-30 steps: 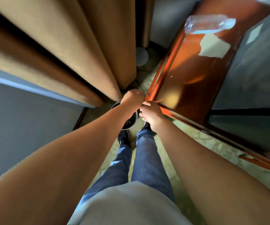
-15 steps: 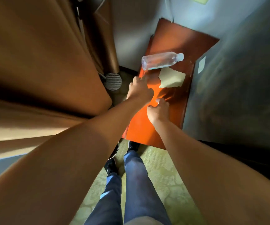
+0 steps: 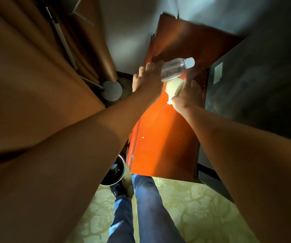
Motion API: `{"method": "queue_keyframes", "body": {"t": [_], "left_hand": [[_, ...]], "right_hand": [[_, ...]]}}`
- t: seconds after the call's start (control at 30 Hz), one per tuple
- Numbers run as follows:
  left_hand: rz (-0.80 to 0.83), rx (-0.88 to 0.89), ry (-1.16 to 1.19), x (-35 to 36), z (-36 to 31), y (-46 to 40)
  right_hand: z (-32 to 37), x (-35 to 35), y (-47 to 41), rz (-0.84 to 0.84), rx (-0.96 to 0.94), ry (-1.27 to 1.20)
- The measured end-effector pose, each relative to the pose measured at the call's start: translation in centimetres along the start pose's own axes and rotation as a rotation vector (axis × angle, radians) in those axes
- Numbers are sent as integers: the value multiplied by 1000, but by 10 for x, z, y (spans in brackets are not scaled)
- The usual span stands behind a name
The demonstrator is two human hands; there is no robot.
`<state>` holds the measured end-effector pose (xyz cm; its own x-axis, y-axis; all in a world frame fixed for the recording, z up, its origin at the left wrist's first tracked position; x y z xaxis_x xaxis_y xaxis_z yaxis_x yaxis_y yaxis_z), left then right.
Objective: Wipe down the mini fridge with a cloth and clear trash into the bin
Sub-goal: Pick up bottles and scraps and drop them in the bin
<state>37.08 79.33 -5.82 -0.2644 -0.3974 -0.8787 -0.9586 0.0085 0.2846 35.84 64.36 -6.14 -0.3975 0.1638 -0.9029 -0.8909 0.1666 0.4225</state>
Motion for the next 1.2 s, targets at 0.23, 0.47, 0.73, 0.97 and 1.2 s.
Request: {"method": "queue_keyframes", "body": {"t": [0.23, 0.47, 0.73, 0.97, 1.2], "left_hand": [[40, 7, 36, 10, 7, 17], [167, -112, 169, 11, 26, 87], [208, -515, 506, 16, 106, 210], [329, -877, 680, 70, 180, 319], [523, -1017, 649, 157, 211, 376]], "right_hand": [[-9, -7, -9, 165, 166, 49], [13, 30, 54, 411, 296, -267], [68, 56, 165, 434, -60, -267], [110, 127, 259, 611, -333, -164], [62, 232, 286, 824, -150, -75]]}}
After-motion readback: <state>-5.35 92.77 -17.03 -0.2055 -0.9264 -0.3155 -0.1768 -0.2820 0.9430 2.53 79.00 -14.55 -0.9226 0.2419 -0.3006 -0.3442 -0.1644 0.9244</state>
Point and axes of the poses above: each hand's wrist, its own y-axis away from the middle knuckle, its own x-axis out of the palm, z = x × y, the point moved 2 cm from there along -y, towards the middle knuckle, and after that the axes turned 6 degrees about z, right-handed, at the moved point
